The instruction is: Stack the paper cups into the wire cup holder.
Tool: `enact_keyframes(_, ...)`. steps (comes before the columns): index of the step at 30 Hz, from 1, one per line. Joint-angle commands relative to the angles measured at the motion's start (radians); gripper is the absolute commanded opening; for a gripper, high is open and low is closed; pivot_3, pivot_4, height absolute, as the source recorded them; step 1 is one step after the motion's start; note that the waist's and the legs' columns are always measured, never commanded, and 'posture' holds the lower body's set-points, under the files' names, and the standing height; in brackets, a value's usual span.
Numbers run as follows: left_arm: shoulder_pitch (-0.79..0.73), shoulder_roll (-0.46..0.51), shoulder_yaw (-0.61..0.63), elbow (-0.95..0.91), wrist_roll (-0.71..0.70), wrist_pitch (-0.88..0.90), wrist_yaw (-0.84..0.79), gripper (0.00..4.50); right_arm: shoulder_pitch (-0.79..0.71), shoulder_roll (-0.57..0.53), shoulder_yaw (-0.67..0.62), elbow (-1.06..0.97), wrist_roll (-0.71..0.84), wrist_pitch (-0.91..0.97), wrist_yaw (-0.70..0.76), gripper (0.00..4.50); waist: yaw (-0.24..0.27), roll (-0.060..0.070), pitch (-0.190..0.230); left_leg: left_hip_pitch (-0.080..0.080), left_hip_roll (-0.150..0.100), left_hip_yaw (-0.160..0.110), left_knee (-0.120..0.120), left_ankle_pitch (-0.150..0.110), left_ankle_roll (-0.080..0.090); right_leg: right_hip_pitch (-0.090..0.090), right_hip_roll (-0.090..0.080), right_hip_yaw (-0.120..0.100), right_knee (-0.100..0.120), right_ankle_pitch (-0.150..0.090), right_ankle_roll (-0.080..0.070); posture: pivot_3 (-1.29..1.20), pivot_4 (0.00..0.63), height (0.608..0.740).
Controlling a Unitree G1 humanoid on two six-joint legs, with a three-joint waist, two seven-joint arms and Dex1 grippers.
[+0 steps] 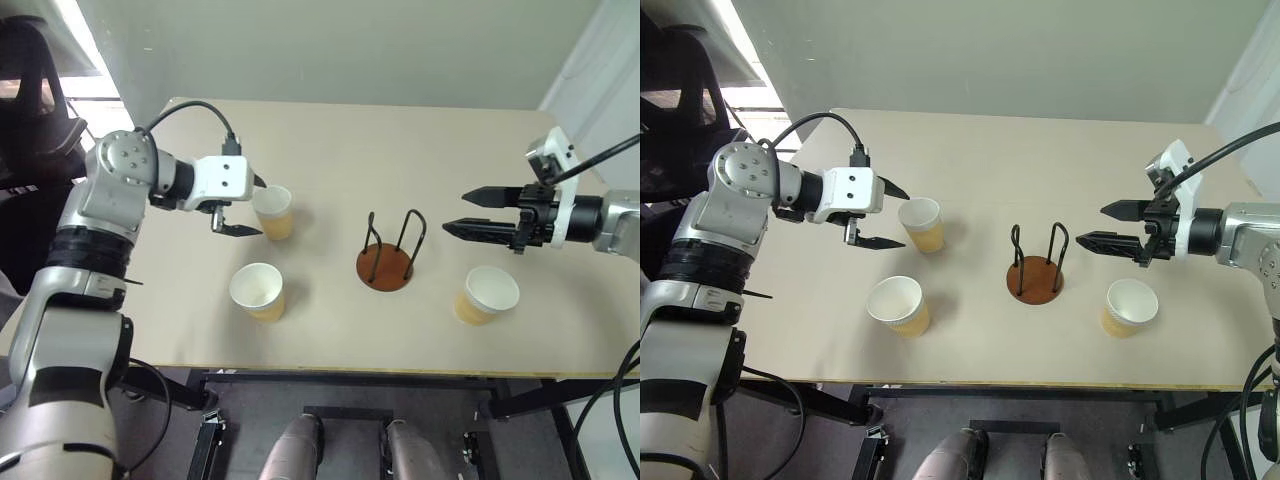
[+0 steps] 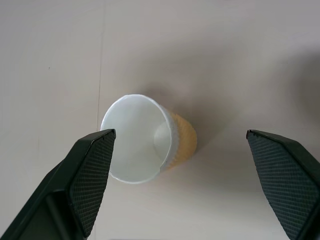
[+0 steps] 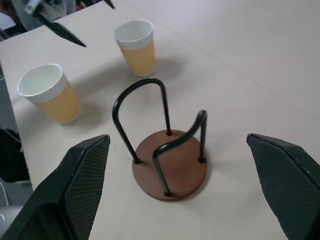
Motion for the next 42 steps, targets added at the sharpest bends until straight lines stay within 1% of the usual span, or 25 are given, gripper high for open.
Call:
enact_keyframes(1,0.010,-0.015,0.012,-0.082,-0.036,0.044,-0.027,4.50,-0.031,-0.036,-0.023,-0.066,0.001,-0.083,0.050,4.46,0.000,0.000,0.000,0.000,0.000,0.000,0.000,0.000,0.000,0.000,0.000,0.000,0.000,0.000,0.000,0.00,0.150,0.740)
enact_keyframes(8,0.021,-0.041,-0.004,-0.092,-0.017,0.078,-0.046,4.50,-0.012,-0.048,-0.066,-0.143,0.024,-0.195,0.104,4.46,-0.003,0.000,0.000,0.000,0.000,0.000,0.000,-0.001,-0.001,0.000,0.000,0.000,0.000,0.000,0.000,0.00,0.150,0.740)
enact_keyframes(13,-0.009,-0.034,-0.042,-0.057,0.050,0.036,-0.023,4.50,-0.023,-0.049,-0.069,-0.141,0.041,-0.190,0.098,4.46,-0.003,0.000,0.000,0.000,0.000,0.000,0.001,-0.001,-0.001,0.000,0.000,0.000,0.000,0.000,0.000,0.00,0.150,0.740)
enact_keyframes(17,-0.070,-0.046,-0.085,0.004,0.141,-0.004,0.046,4.50,-0.023,-0.053,-0.068,-0.130,0.051,-0.177,0.099,4.46,-0.001,0.000,0.000,0.000,0.000,0.000,0.001,0.000,-0.001,0.000,0.000,0.000,0.001,0.001,0.000,0.00,0.150,0.740)
enact_keyframes(23,-0.136,-0.055,-0.122,0.096,0.232,-0.054,0.138,4.50,-0.017,-0.067,-0.067,-0.123,0.055,-0.170,0.104,4.46,-0.002,0.000,0.000,0.000,0.000,0.000,0.001,-0.001,-0.001,0.000,0.000,0.000,0.000,0.001,0.000,0.00,0.150,0.740)
enact_keyframes(28,-0.153,-0.069,-0.137,0.141,0.263,-0.071,0.169,4.50,-0.018,-0.078,-0.066,-0.115,0.057,-0.166,0.107,4.46,-0.002,0.000,0.000,-0.001,0.000,0.000,0.001,-0.001,-0.001,0.000,0.000,0.000,0.000,0.001,0.000,0.00,0.150,0.740)
enact_keyframes(35,-0.133,-0.083,-0.151,0.183,0.276,-0.084,0.183,4.50,-0.015,-0.089,-0.069,-0.112,0.055,-0.169,0.110,4.46,-0.002,0.000,0.000,0.000,0.000,0.000,0.001,-0.001,-0.001,0.000,0.000,0.000,0.000,0.001,0.001,0.00,0.150,0.740)
enact_keyframes(40,-0.115,-0.120,-0.167,0.277,0.299,-0.096,0.218,4.50,-0.014,-0.089,-0.064,-0.103,0.038,-0.205,0.115,4.46,-0.001,0.000,0.000,0.000,0.000,0.000,0.001,-0.001,0.000,0.000,0.000,0.000,0.000,0.001,0.001,0.00,0.150,0.740)
enact_keyframes(42,-0.110,-0.131,-0.175,0.317,0.304,-0.102,0.225,4.14,-0.009,-0.089,-0.065,-0.099,0.033,-0.221,0.120,4.50,-0.001,0.000,0.000,0.000,0.000,0.000,0.002,0.000,0.000,0.000,0.000,0.000,0.000,0.002,0.001,0.00,0.150,0.740)
